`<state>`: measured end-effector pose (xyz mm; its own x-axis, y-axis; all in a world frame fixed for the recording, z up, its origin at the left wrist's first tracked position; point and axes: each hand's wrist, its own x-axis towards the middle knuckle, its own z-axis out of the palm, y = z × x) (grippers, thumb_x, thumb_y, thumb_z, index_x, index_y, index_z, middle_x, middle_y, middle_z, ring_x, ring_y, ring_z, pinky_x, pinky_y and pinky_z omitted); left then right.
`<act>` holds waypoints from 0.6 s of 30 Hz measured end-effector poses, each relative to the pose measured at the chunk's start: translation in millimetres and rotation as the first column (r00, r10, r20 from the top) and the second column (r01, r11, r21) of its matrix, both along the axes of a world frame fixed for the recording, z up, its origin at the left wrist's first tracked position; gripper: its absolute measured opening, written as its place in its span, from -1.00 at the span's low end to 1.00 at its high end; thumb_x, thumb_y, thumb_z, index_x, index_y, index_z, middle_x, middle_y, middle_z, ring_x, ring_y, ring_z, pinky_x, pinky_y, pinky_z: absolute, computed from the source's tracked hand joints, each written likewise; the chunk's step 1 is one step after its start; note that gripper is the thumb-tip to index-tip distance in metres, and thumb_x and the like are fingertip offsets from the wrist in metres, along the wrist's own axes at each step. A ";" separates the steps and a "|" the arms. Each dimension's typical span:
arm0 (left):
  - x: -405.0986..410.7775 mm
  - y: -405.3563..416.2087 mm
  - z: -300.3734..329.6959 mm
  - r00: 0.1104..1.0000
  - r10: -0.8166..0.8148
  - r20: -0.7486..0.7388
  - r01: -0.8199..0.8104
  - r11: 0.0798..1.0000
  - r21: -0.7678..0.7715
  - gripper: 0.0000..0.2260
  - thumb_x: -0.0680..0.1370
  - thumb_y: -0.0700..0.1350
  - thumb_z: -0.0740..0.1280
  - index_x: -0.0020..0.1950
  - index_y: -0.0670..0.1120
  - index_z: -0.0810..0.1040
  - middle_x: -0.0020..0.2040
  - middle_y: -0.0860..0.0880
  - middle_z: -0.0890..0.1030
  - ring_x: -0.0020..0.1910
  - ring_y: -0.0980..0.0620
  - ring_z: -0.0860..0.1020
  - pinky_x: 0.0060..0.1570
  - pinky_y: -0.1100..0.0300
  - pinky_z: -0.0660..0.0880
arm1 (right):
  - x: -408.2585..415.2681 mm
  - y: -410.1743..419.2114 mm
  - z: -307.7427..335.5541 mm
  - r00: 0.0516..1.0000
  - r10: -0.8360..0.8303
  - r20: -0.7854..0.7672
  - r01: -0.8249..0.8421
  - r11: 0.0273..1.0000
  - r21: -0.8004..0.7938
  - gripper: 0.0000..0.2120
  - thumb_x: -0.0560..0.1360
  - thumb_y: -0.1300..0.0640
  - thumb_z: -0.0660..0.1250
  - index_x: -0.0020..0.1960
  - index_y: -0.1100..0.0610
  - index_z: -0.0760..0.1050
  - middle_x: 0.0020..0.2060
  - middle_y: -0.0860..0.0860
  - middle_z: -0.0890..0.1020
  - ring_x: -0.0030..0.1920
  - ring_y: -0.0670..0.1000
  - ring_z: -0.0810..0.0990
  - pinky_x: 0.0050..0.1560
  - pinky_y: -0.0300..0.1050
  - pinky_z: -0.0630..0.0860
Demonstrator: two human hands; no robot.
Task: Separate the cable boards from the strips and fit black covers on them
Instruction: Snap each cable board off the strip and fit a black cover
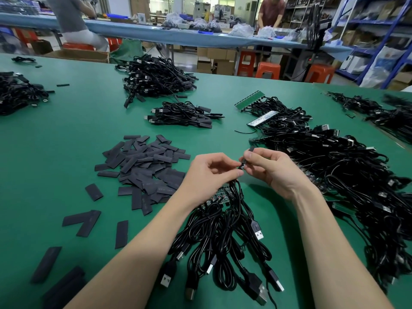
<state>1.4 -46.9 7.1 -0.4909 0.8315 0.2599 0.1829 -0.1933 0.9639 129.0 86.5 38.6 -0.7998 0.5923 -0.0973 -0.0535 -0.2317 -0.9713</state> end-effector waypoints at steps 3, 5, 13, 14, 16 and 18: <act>-1.0 -0.4 0.4 1.000 0.006 0.026 -0.006 1.000 -0.017 -0.86 0.42 -0.27 0.57 -0.12 -0.10 0.68 -0.22 -0.01 0.73 -0.25 0.12 0.67 -0.17 0.32 0.57 | -0.9 -1.0 -0.9 0.999 0.031 0.016 -0.031 1.000 -0.002 -0.85 0.30 0.11 0.55 -0.19 0.17 0.69 -0.22 0.08 0.70 -0.30 -0.09 0.65 -0.18 -0.30 0.62; -1.1 -0.9 1.0 0.999 0.009 0.038 -0.008 1.000 -0.028 -0.85 0.41 -0.24 0.59 -0.14 -0.08 0.65 -0.26 -0.04 0.71 -0.30 0.11 0.66 -0.18 0.26 0.60 | -2.0 -1.8 -1.4 0.997 0.065 0.031 -0.066 0.998 0.016 -0.79 0.35 0.12 0.52 -0.10 0.22 0.65 -0.32 0.01 0.68 -0.33 -0.12 0.63 -0.15 -0.29 0.63; -1.8 -1.9 0.2 0.996 0.025 0.086 -0.021 0.998 -0.052 -0.83 0.40 -0.18 0.60 -0.21 0.03 0.66 -0.20 -0.20 0.71 -0.28 0.02 0.66 -0.17 0.07 0.63 | -2.3 -6.4 -1.8 0.992 0.114 0.059 -0.115 0.993 0.015 -0.90 0.29 0.11 0.54 -0.21 0.10 0.72 -0.25 0.02 0.70 -0.31 -0.13 0.64 -0.22 -0.30 0.60; -1.8 -1.9 0.3 0.996 0.023 0.090 -0.018 0.999 -0.051 -0.83 0.40 -0.18 0.60 -0.21 0.02 0.66 -0.20 -0.19 0.71 -0.29 0.03 0.66 -0.19 0.10 0.63 | -2.5 -6.8 -1.6 0.992 0.115 0.057 -0.116 0.993 0.018 -0.89 0.28 0.10 0.55 -0.21 0.09 0.72 -0.25 0.02 0.70 -0.31 -0.13 0.64 -0.22 -0.30 0.60; -2.1 -1.0 0.5 0.995 0.013 0.101 -0.009 0.999 -0.042 -0.83 0.41 -0.20 0.60 -0.21 0.01 0.65 -0.21 -0.18 0.71 -0.30 0.04 0.65 -0.20 0.14 0.63 | -2.4 -7.6 -0.9 0.993 0.106 0.047 -0.108 0.994 0.024 -0.82 0.23 0.06 0.58 -0.19 0.08 0.72 -0.24 0.03 0.71 -0.29 -0.11 0.64 -0.20 -0.28 0.61; -2.6 -0.1 0.8 0.994 0.007 0.111 -0.003 1.000 -0.029 -0.83 0.41 -0.23 0.59 -0.18 -0.03 0.64 -0.25 -0.13 0.71 -0.30 0.05 0.66 -0.21 0.18 0.63 | -1.9 -7.6 -1.1 0.995 0.091 0.028 -0.093 0.995 0.040 -0.72 0.22 0.03 0.60 -0.09 0.06 0.70 -0.18 0.08 0.72 -0.25 -0.05 0.66 -0.15 -0.23 0.63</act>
<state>-1.2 -47.0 7.9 -0.5197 0.8352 0.1797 0.0751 -0.1648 0.9835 127.1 78.9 37.5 -0.8486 0.5202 -0.0963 -0.0080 -0.1946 -0.9809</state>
